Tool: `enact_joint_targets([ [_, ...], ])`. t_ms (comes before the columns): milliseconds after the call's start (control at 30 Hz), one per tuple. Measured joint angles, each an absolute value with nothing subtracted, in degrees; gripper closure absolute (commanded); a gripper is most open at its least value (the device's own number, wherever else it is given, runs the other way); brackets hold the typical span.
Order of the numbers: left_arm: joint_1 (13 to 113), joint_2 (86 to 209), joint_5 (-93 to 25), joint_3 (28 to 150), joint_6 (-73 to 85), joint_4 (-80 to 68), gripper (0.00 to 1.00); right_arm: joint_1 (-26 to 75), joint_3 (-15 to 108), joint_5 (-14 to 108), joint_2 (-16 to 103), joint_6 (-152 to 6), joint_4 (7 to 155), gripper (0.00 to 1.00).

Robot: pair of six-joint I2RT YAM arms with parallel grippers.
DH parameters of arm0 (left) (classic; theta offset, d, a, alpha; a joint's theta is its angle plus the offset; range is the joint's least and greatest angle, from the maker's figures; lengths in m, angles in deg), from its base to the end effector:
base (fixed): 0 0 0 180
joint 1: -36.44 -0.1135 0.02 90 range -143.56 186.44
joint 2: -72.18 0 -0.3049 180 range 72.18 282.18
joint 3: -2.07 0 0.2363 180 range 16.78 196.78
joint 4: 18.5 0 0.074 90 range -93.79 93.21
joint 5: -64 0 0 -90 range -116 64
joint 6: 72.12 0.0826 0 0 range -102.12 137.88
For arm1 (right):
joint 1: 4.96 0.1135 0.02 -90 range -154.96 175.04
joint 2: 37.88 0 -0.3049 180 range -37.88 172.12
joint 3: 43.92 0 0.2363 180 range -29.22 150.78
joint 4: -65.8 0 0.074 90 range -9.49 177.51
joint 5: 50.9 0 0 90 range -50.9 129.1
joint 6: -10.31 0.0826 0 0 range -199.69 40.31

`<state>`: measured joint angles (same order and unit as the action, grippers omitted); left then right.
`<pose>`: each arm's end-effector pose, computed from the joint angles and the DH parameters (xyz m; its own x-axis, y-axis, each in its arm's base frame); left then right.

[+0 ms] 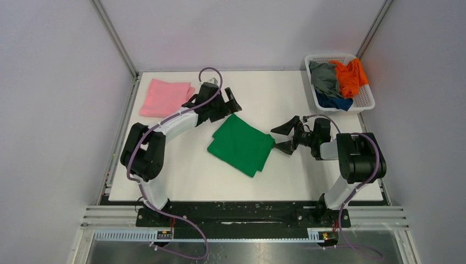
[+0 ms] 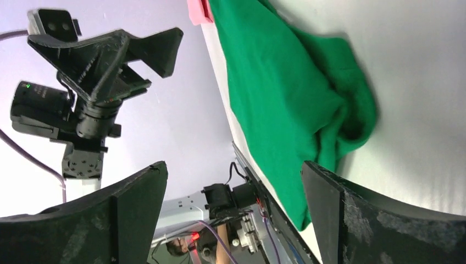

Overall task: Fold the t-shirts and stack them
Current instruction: Fold the long partially folded tshirt into a neat square

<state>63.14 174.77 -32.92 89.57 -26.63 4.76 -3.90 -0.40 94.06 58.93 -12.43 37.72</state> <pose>0.3859 -0.2052 0.2528 -0.7672 -0.3931 -0.5069 -0.0103 0.7976 -0.6031 0.3060 0.0733 0.1751 -0.8575 0.5137 -0.0281 0.1024 0.2239 0.9692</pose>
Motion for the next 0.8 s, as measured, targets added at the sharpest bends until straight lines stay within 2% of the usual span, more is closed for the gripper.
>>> enact_joint_targets([
  [100, 63.07, 172.52, -33.09, 89.33, -25.65, 6.18, 0.01, -3.96, 1.31, 89.69, 51.48, -19.05, 50.2, 0.01],
  [233, 63.1, 166.77, -35.04, 85.16, -24.99, 6.32, 0.01, -3.75, 4.8, 77.15, 37.8, -30.88, 73.13, 0.01],
  [400, 63.1, 163.55, -39.61, 76.78, -25.74, 3.02, 0.01, 2.81, 5.74, 69.3, 28.81, -36.51, 85.11, 0.01],
  [600, 63.14, 163.25, -41.09, 65.46, -27.77, 1.64, 0.01, 16.93, 11.27, 67.72, 35.55, -37.91, 88.8, 0.0],
  [800, 63.16, 158.09, -39.52, 56.94, -30.37, -0.83, 0.01, 18.31, 18.99, 65.54, 48.94, -39.2, 88.84, 0.01],
])
